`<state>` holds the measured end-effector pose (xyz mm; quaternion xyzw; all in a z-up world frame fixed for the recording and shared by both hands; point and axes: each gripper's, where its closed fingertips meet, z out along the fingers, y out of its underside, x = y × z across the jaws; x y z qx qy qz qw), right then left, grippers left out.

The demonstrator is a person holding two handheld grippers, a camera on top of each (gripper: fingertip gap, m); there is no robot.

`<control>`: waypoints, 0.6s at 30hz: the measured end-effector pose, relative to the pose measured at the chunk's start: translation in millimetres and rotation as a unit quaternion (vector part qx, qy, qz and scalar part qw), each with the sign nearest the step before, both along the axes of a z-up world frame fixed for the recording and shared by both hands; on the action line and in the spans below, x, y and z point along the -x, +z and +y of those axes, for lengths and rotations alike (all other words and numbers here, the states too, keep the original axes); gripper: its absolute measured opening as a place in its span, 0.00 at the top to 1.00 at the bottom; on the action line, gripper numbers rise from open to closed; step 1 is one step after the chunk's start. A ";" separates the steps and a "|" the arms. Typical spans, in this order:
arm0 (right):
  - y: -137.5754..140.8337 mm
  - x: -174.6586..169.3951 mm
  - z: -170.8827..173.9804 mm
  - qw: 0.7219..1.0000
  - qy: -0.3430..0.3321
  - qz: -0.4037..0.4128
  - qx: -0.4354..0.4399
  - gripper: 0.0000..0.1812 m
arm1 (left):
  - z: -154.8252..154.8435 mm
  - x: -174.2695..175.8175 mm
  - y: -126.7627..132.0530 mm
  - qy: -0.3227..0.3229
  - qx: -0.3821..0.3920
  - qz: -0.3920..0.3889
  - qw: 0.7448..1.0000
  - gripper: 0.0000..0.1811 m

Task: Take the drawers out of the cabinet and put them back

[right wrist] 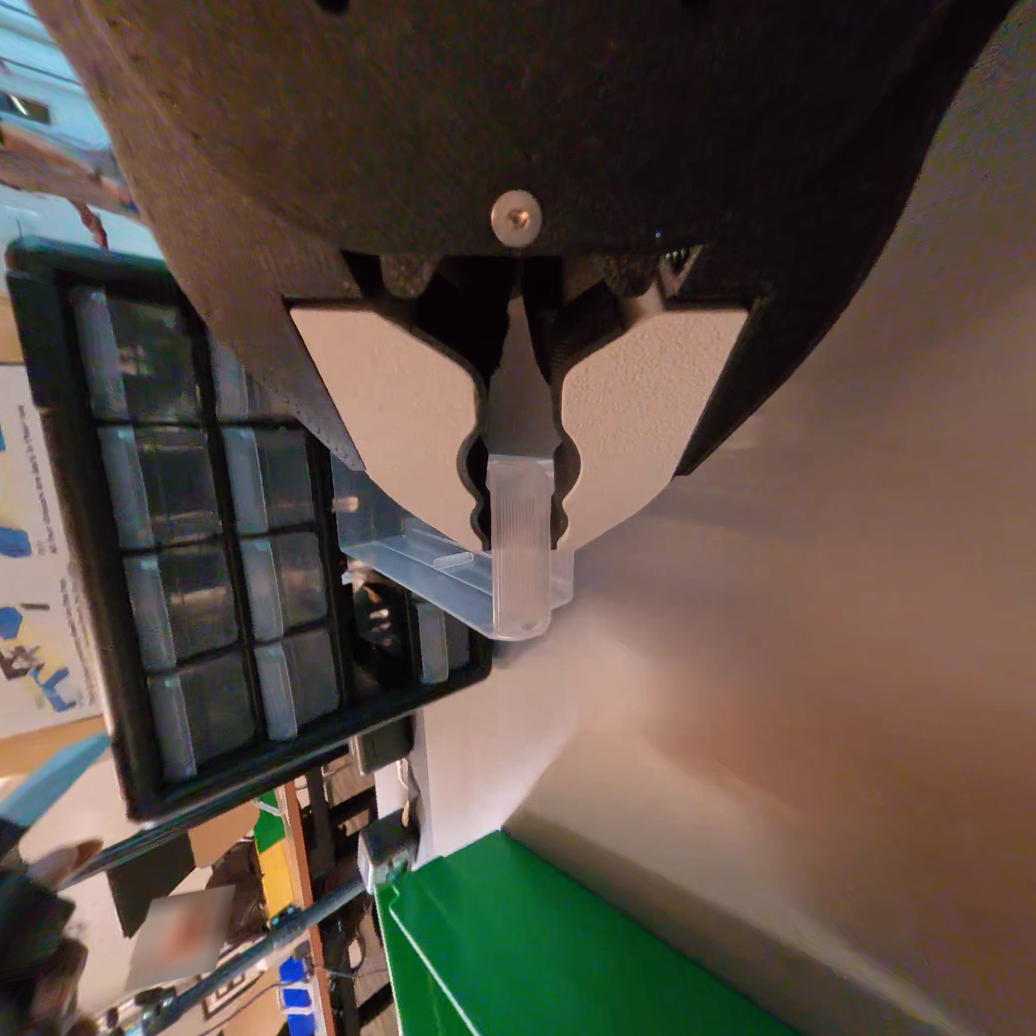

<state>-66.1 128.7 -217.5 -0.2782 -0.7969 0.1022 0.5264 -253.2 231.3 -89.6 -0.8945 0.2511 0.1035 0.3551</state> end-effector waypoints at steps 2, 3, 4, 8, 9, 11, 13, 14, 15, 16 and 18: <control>-3.3 -10.9 14.4 1.000 0.003 0.005 0.007 0.89 | -0.1 0.1 0.0 0.001 0.001 0.011 1.000 1.00; -4.3 -16.2 19.9 1.000 0.006 0.007 0.016 0.90 | -0.1 0.2 0.0 0.001 0.002 0.018 1.000 1.00; -5.5 -21.2 23.3 1.000 0.012 0.006 0.022 0.90 | -0.2 0.2 0.0 0.000 0.002 0.024 1.000 1.00; -4.1 -36.5 41.9 0.999 0.010 0.018 0.029 0.89 | -0.2 0.3 0.0 -0.002 0.004 0.032 0.999 1.00; -3.9 -38.9 45.8 0.999 0.009 0.019 0.030 0.90 | -0.2 0.3 0.0 -0.002 0.005 0.031 1.000 1.00; -6.1 -42.3 53.8 1.000 0.006 0.010 0.027 0.90 | -0.2 0.2 -0.1 -0.003 0.008 0.029 1.000 1.00; -8.8 -43.2 61.6 1.000 0.002 -0.003 0.020 0.89 | -0.1 0.2 -0.1 -0.004 0.011 0.029 1.000 1.00; -8.6 -42.5 61.2 1.000 0.011 -0.005 0.025 0.89 | -0.1 0.2 -0.2 -0.004 0.012 0.030 0.999 1.00; -6.3 -41.6 60.7 0.999 0.018 -0.001 0.032 0.89 | -0.1 0.2 -0.2 -0.005 0.012 0.031 0.999 1.00; -4.4 -41.6 61.1 0.999 0.020 -0.003 0.036 0.89 | -0.1 0.2 -0.2 -0.005 0.012 0.032 0.999 1.00; -2.6 -43.3 62.6 0.999 0.015 -0.010 0.035 0.90 | -0.1 0.2 -0.2 -0.007 0.013 0.033 0.999 1.00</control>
